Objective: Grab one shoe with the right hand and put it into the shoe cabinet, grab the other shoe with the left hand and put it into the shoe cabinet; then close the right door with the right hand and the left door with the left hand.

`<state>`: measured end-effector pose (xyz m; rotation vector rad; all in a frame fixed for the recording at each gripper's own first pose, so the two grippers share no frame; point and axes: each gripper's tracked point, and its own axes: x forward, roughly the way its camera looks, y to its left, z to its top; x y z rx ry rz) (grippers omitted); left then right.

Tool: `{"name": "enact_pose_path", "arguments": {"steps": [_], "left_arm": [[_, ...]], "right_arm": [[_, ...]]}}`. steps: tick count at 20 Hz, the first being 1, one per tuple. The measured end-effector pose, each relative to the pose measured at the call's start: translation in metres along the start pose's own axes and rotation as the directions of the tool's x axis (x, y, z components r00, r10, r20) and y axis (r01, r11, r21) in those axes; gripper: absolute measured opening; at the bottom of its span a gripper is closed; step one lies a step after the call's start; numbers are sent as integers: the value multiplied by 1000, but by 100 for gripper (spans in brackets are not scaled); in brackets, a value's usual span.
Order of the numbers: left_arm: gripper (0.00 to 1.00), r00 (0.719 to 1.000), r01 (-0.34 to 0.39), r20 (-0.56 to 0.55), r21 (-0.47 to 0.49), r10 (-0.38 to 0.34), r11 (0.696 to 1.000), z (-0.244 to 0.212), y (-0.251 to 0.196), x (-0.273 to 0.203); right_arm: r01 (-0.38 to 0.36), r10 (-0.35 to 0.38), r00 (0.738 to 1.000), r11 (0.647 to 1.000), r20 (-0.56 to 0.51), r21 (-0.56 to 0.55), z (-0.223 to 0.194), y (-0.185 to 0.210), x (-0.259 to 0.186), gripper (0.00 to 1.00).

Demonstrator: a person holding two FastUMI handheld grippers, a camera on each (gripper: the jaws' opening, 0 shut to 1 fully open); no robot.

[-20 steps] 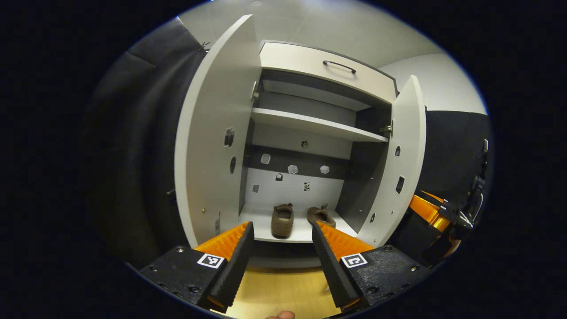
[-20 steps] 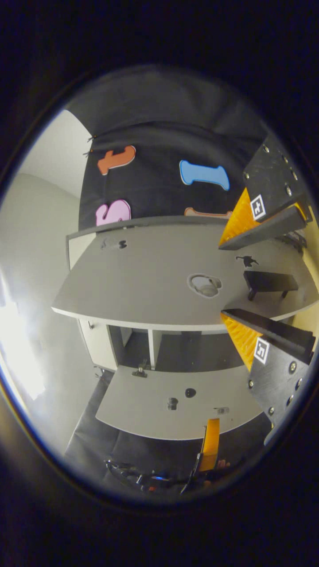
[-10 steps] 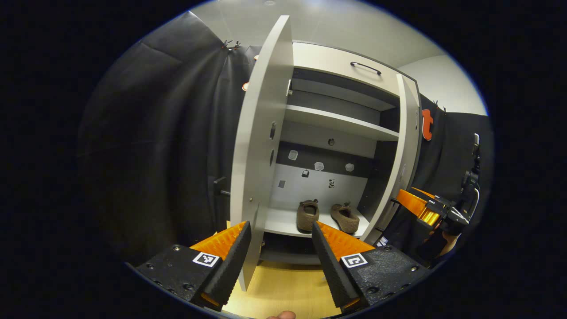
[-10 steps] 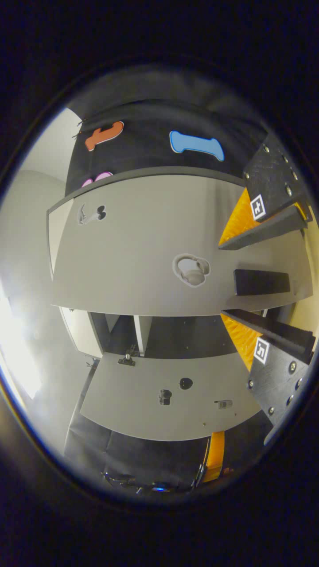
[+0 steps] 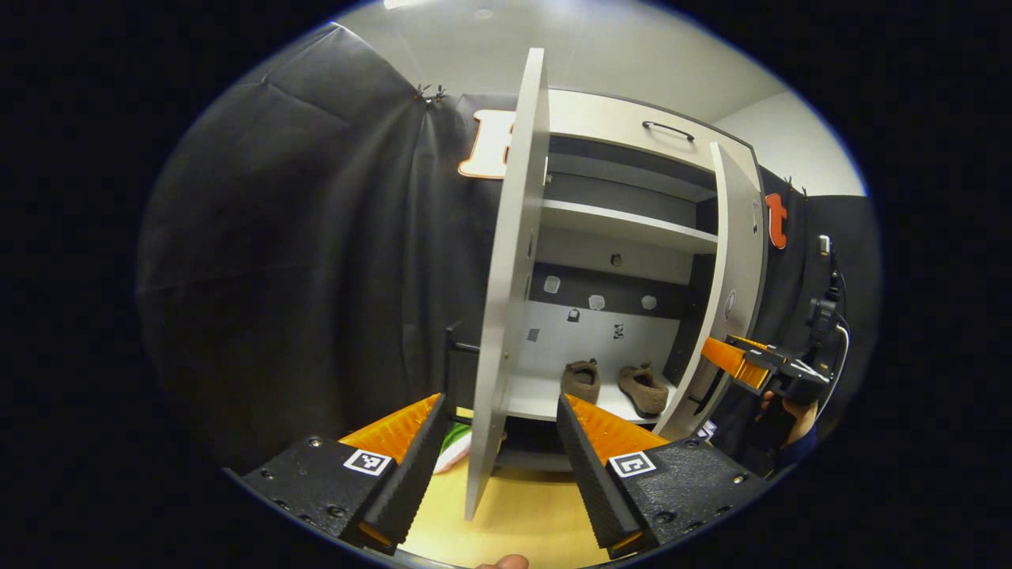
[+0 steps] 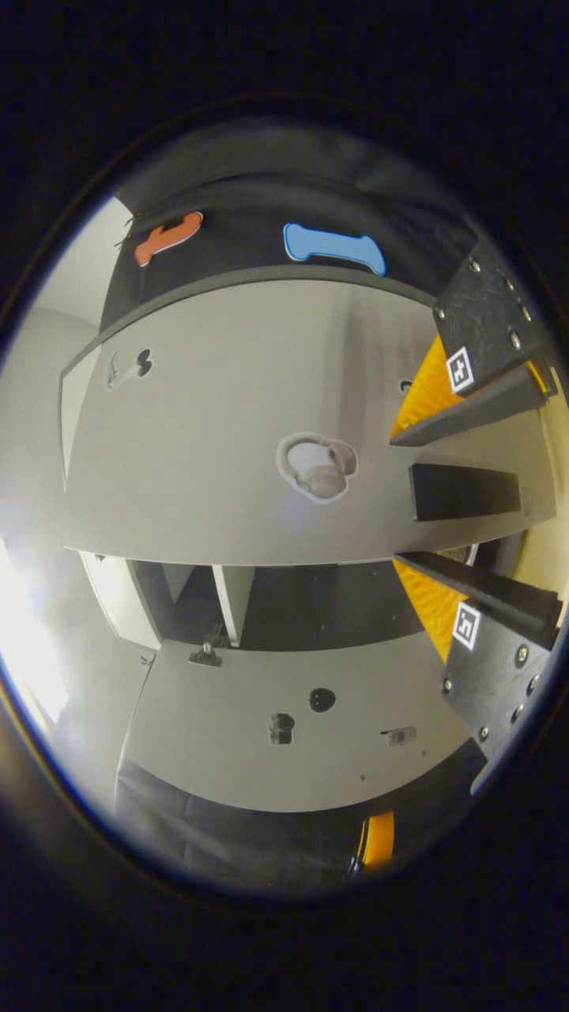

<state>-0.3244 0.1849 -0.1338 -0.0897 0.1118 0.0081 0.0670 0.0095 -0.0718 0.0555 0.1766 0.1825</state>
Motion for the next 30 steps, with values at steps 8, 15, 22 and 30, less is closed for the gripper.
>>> {"name": "enact_pose_path", "arguments": {"steps": [8,15,22,30], "left_arm": [[79,988,-144,76,119,136,982,15,36,-30],[85,985,-172,37,70,169,983,3,45,-29],[85,979,-205,20,43,204,978,-4,55,-23],[85,982,-188,18,-2,188,982,-8,63,1]], "right_arm": [[27,-26,1000,999,-10,20,-3,-2,12,81],[43,-43,999,999,-19,18,-5,-4,11,75],[35,-35,999,999,-18,32,-4,-4,11,76],[39,-39,999,999,-18,0,-7,-5,13,76]]}}
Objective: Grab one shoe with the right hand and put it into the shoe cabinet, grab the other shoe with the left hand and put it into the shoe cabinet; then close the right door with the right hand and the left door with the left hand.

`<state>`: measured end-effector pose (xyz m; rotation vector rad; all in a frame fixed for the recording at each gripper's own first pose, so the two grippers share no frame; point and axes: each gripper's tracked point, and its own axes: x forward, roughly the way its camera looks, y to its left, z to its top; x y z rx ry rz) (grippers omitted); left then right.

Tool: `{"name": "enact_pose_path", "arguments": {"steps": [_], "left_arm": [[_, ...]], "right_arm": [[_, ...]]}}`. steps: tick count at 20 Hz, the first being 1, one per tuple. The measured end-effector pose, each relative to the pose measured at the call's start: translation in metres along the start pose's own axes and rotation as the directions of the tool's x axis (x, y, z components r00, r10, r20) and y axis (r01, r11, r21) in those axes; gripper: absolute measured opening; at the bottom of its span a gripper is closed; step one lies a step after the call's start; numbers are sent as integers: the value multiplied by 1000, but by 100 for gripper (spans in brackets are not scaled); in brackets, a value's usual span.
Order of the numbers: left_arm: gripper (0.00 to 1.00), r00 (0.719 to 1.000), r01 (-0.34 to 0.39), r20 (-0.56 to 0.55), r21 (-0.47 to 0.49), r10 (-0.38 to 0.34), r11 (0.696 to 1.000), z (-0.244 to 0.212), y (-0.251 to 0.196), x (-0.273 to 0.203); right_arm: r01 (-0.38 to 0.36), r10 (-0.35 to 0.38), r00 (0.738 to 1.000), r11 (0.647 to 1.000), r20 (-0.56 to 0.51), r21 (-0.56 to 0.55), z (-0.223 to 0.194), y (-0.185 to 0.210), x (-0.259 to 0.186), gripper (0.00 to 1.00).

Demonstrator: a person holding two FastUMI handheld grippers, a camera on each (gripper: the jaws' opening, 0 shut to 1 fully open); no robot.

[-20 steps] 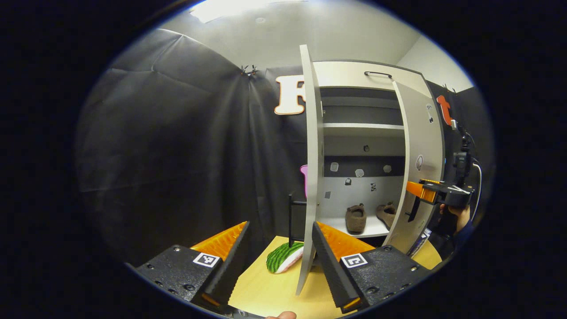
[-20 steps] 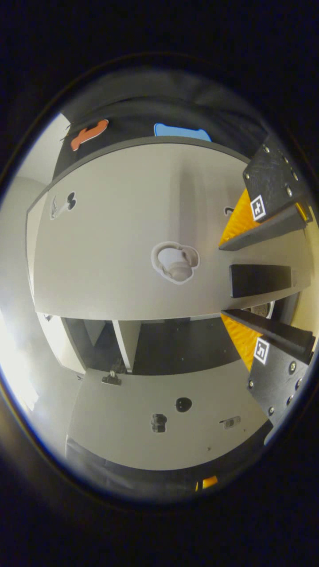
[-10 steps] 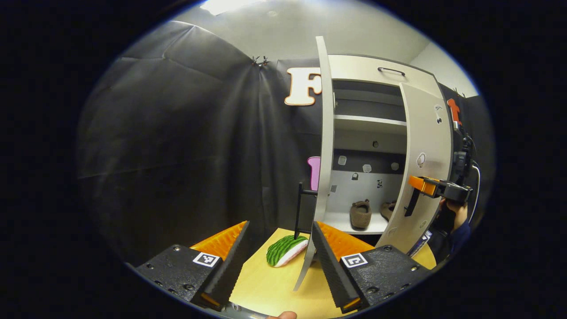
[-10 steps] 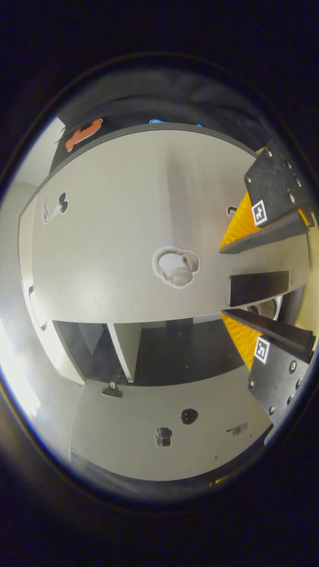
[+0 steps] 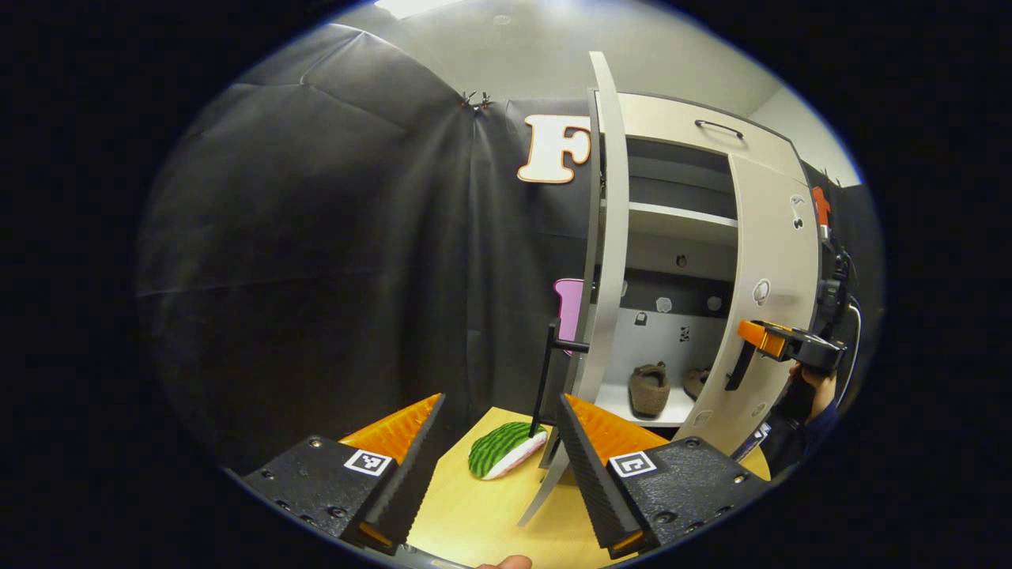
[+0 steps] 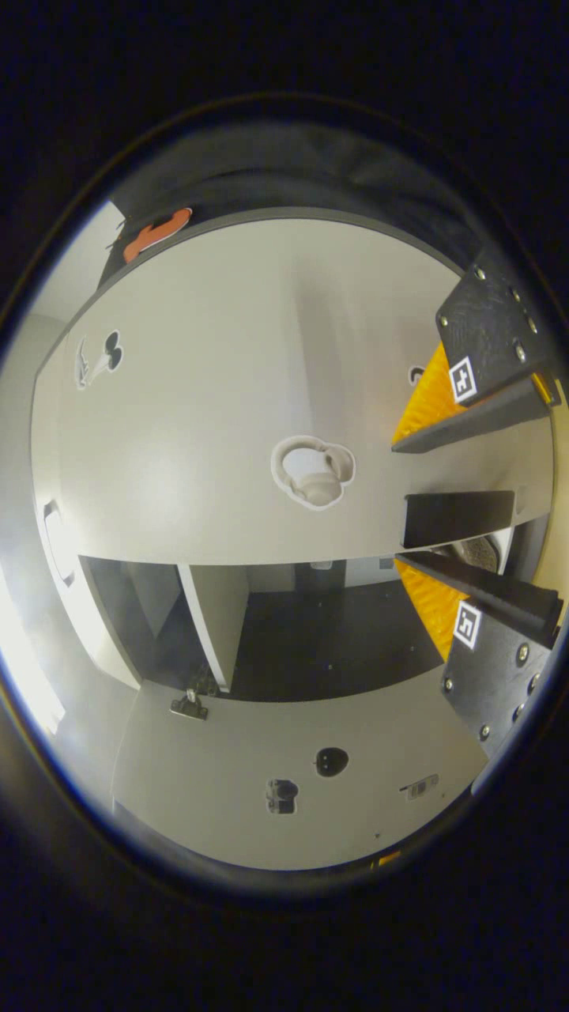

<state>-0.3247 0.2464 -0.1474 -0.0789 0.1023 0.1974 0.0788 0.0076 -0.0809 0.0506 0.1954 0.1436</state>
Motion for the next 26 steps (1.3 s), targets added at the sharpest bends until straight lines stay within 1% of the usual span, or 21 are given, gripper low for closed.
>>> {"name": "enact_pose_path", "arguments": {"steps": [1,2,3,4,6,7,8,9,10,13,14,15,16,17,19,20,22,23,24,26], "left_arm": [[85,1000,7,2,-6,-7,1000,-1,0,5],[80,1000,19,7,-11,-19,1000,0,-3,10],[80,999,35,17,-13,-35,999,2,-4,15],[85,999,48,16,-7,-48,999,2,-7,23],[85,999,49,22,30,-50,998,4,-8,38],[85,998,61,21,48,-62,997,4,-12,42],[85,997,76,19,58,-77,995,5,-17,45],[80,997,80,13,74,-82,994,5,-17,49],[79,996,89,11,77,-90,993,4,-18,51],[76,987,158,-5,24,-158,987,1,-26,45],[81,984,179,-13,9,-179,984,0,-29,44],[81,980,196,-18,1,-196,981,-2,-29,45],[75,977,211,-20,3,-211,978,-3,-30,45],[75,974,225,-20,15,-225,974,-4,-31,44],[75,965,263,-20,36,-262,964,-3,-53,41],[75,958,288,-24,35,-287,957,-3,-63,41],[74,941,338,-35,16,-338,941,-6,-80,40],[74,930,366,-36,13,-365,930,-8,-89,39],[79,920,391,-35,12,-391,920,-8,-96,39],[79,901,432,-42,14,-431,902,-11,-115,43]], "right_arm": [[0,0,1000,1000,-1,-4,0,0,0,76],[1,-1,1000,1000,-2,-6,0,0,-1,76],[-1,1,1000,1000,-1,-9,-1,0,-1,76],[-4,4,1000,1000,-3,-14,-1,0,-1,76],[-8,8,1000,1000,-10,-20,-3,0,-2,76],[-9,9,1000,1000,-13,-17,-3,0,-3,73],[-14,14,1000,1000,-13,-12,-4,1,-3,76],[-17,17,1000,1000,-9,-9,-1,1,-2,76],[-16,16,1000,1000,-4,-12,1,1,-1,77],[-14,15,1000,1000,20,-27,1,1,1,77],[-14,15,1000,999,26,-30,3,1,-1,77],[-13,14,999,999,33,-31,6,1,-4,77],[-11,12,999,999,40,-30,9,2,-7,77],[-11,12,999,1000,47,-27,11,2,-11,77],[-7,9,999,1000,50,-25,11,0,-22,77],[-6,8,999,1000,48,-26,12,-1,-24,73],[-3,4,999,1000,46,-28,12,-3,-30,73],[2,0,999,1000,48,-31,12,-5,-33,76],[6,-4,999,999,49,-34,12,-7,-36,76],[16,-14,999,999,46,-42,11,-13,-43,76]]}}
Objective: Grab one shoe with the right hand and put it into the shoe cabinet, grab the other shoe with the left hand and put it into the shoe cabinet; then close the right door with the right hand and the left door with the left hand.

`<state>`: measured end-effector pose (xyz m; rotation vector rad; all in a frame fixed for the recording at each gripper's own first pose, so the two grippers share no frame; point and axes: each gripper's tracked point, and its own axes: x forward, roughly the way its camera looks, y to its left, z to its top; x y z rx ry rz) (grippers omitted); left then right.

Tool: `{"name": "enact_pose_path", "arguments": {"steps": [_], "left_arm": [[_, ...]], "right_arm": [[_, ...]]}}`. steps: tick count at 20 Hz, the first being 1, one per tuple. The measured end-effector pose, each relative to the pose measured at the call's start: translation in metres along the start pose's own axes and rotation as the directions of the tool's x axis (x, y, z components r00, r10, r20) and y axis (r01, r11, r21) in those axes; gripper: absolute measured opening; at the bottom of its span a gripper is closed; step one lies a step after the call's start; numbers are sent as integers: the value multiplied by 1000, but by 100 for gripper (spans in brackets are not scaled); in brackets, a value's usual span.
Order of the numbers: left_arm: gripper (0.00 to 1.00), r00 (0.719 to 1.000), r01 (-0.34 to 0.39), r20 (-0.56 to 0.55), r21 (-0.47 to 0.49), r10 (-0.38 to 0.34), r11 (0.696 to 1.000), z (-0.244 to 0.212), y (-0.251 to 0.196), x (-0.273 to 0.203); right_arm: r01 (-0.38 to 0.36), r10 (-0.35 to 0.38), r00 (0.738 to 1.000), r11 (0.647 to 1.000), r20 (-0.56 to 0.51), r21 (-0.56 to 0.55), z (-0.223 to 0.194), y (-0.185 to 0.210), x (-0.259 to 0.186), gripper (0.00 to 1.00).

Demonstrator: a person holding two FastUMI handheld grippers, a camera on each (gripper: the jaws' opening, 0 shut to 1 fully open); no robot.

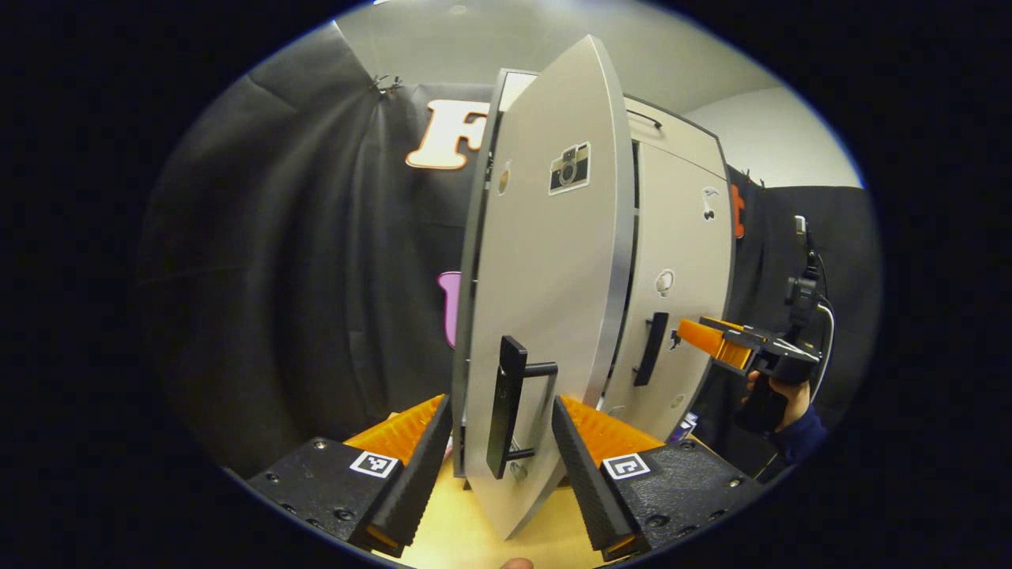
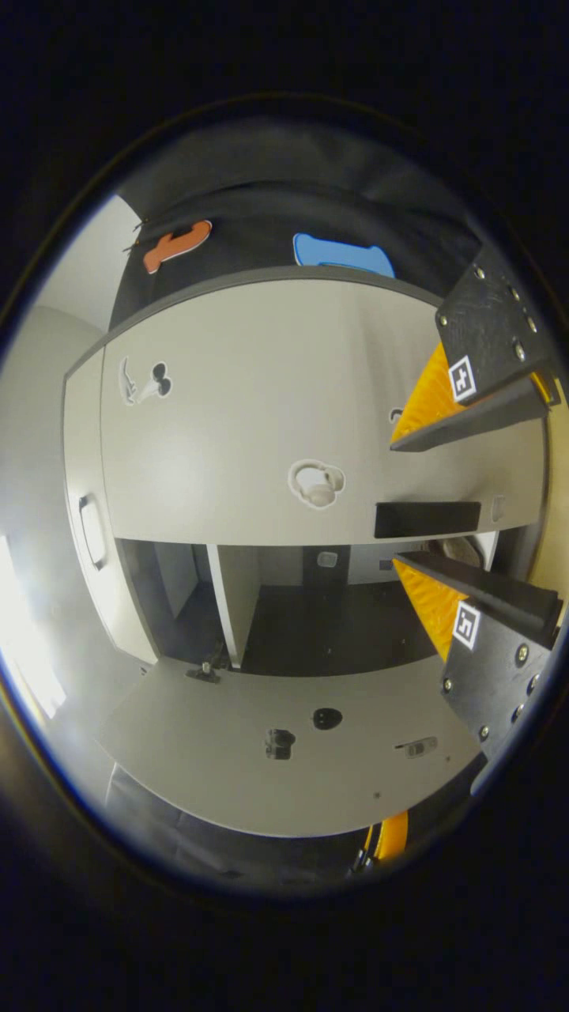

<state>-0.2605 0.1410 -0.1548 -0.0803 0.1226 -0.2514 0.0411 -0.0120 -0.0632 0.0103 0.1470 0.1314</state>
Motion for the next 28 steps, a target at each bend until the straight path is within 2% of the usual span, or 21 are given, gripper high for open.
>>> {"name": "enact_pose_path", "arguments": {"steps": [1,2,6,7,8,11,16,22,23,25,26,28], "left_arm": [[79,1000,20,1,6,-20,1000,0,-8,3],[79,999,37,1,13,-37,999,-1,-16,7],[79,996,94,-2,19,-94,995,-4,-39,25],[82,994,109,-3,11,-109,994,-3,-45,31],[80,993,121,0,6,-121,993,-3,-49,37],[80,995,104,-7,37,-104,994,-9,-51,57],[84,985,172,-21,42,-171,984,-12,-84,89],[84,978,209,-26,32,-209,977,-11,-100,114],[84,977,213,-25,28,-212,977,-11,-102,118],[84,976,216,-23,24,-216,976,-11,-106,128],[84,976,216,-21,24,-216,976,-11,-108,132],[84,975,220,-20,32,-219,975,-10,-112,141]], "right_arm": [[5,-5,1000,1000,-3,-3,-1,-3,-3,73],[13,-13,1000,1000,-5,-6,-2,-8,-6,77],[58,-58,998,998,-11,-11,-3,-32,-19,77],[70,-71,997,997,-12,-12,-2,-39,-22,77],[84,-84,996,996,-12,-12,-2,-46,-25,77],[122,-122,992,992,-16,-10,-1,-66,-35,77],[189,-190,982,982,-22,-12,-3,-98,-53,76],[256,-256,966,967,-34,7,-8,-131,-74,77],[267,-266,963,964,-37,13,-10,-136,-76,74],[285,-284,958,958,-45,23,-12,-145,-80,77],[293,-292,955,956,-49,26,-14,-149,-81,74],[308,-306,951,951,-51,26,-15,-157,-83,77]]}}
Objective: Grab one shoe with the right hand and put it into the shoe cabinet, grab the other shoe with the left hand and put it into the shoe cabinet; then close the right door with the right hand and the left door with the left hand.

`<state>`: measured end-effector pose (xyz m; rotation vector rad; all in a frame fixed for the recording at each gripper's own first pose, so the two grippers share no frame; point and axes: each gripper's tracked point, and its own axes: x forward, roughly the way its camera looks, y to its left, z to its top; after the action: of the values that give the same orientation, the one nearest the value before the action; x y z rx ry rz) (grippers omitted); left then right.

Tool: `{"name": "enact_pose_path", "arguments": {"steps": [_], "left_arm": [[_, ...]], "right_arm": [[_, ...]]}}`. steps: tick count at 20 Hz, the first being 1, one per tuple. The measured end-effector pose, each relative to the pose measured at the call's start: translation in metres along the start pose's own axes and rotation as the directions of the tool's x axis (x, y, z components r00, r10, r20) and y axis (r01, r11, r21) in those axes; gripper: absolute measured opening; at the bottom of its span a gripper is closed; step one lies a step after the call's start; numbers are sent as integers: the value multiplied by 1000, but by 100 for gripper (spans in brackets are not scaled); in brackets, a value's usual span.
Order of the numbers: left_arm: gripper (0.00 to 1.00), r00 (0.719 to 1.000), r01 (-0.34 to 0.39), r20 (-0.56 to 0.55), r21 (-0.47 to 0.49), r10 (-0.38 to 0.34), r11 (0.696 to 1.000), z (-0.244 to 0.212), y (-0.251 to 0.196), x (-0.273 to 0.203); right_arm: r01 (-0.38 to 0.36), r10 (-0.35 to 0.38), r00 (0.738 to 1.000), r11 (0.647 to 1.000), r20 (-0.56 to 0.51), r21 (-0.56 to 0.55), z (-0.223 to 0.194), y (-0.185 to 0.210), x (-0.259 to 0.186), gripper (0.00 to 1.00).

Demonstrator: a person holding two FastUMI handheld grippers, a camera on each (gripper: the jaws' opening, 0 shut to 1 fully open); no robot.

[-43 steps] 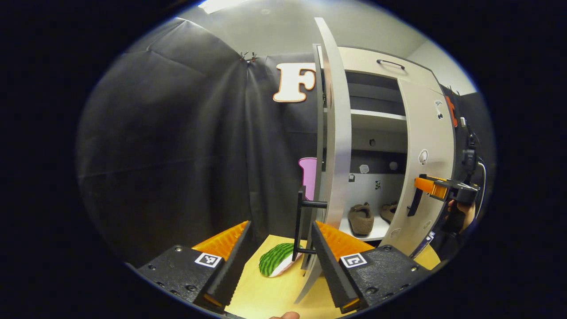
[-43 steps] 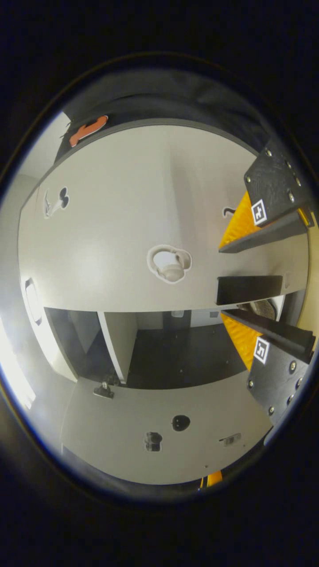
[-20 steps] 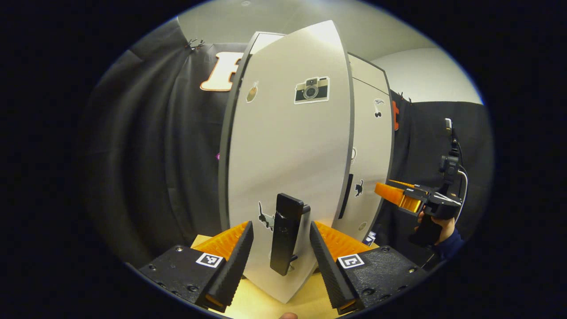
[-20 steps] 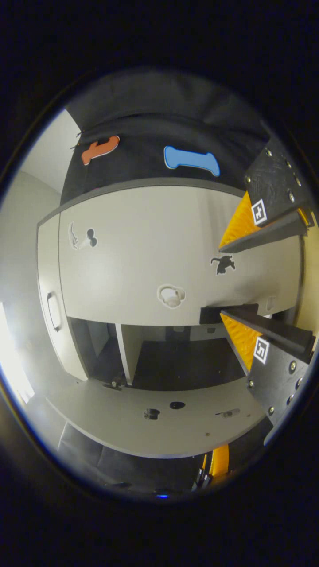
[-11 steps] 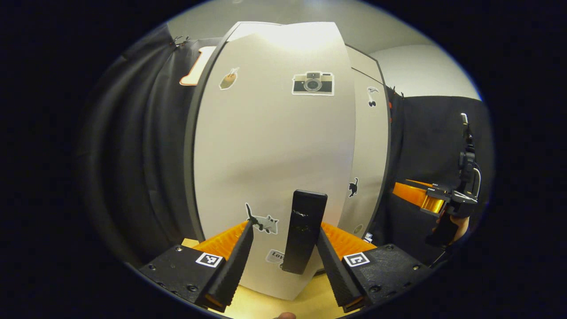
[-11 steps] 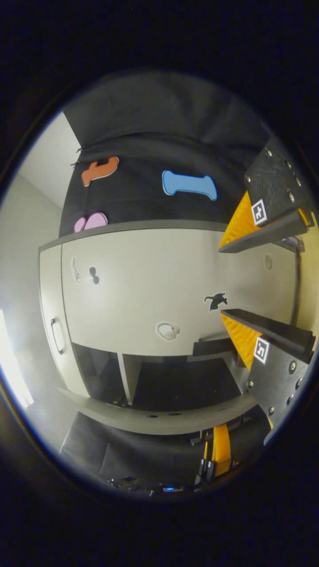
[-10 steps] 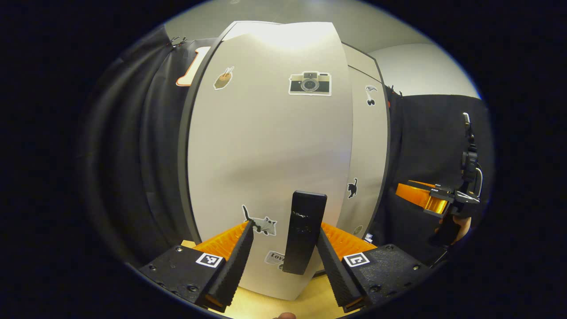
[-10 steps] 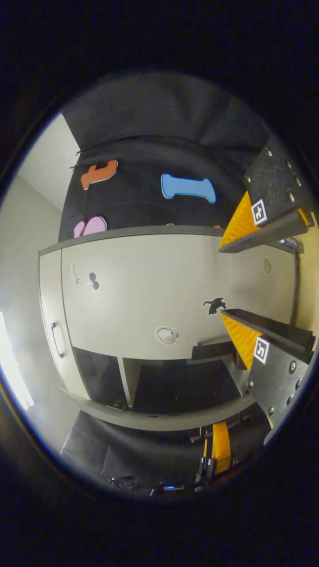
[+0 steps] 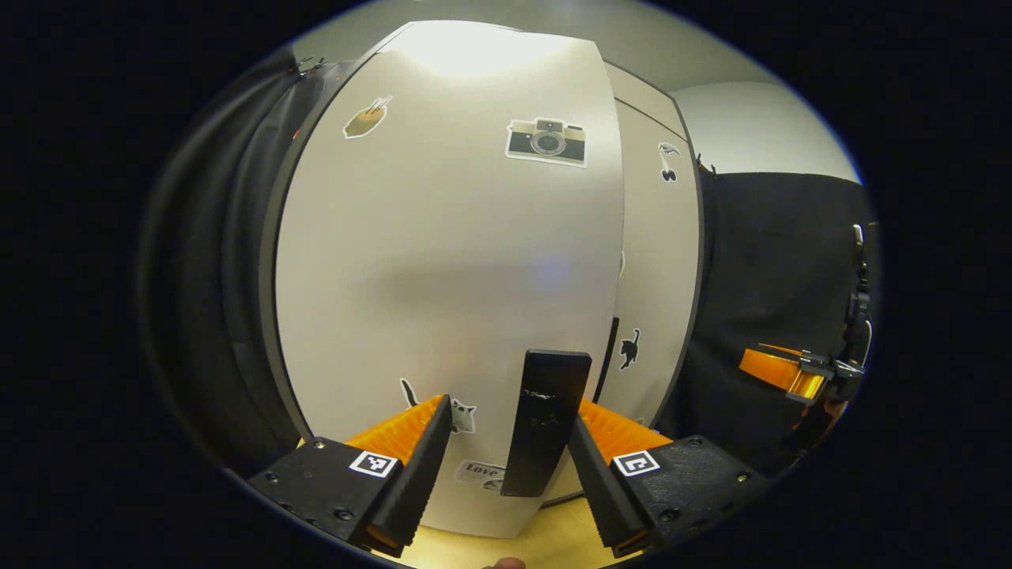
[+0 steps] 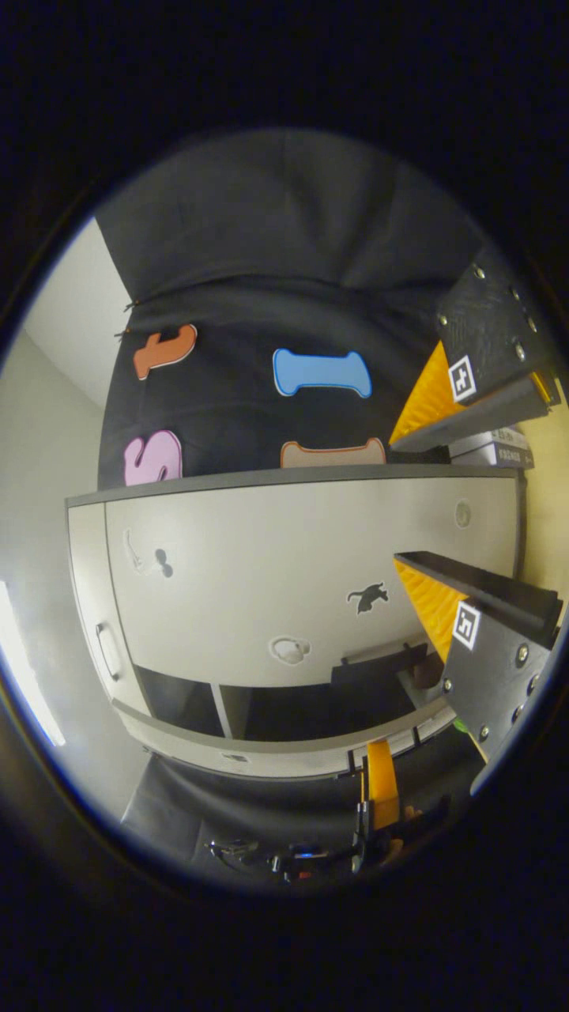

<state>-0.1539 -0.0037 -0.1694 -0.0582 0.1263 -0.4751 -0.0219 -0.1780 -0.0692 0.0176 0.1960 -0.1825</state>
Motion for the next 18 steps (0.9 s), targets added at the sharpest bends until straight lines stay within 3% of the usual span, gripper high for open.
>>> {"name": "enact_pose_path", "arguments": {"steps": [6,17,18], "left_arm": [[86,999,-37,-4,41,37,998,1,1,29],[86,999,-49,5,33,49,998,2,6,55],[82,999,-48,4,30,48,998,1,6,56]], "right_arm": [[14,-14,1000,1000,2,9,-2,-9,9,77],[4,-4,1000,1000,-18,6,-15,-10,33,76],[4,-4,1000,1000,-20,8,-15,-12,34,73]]}}
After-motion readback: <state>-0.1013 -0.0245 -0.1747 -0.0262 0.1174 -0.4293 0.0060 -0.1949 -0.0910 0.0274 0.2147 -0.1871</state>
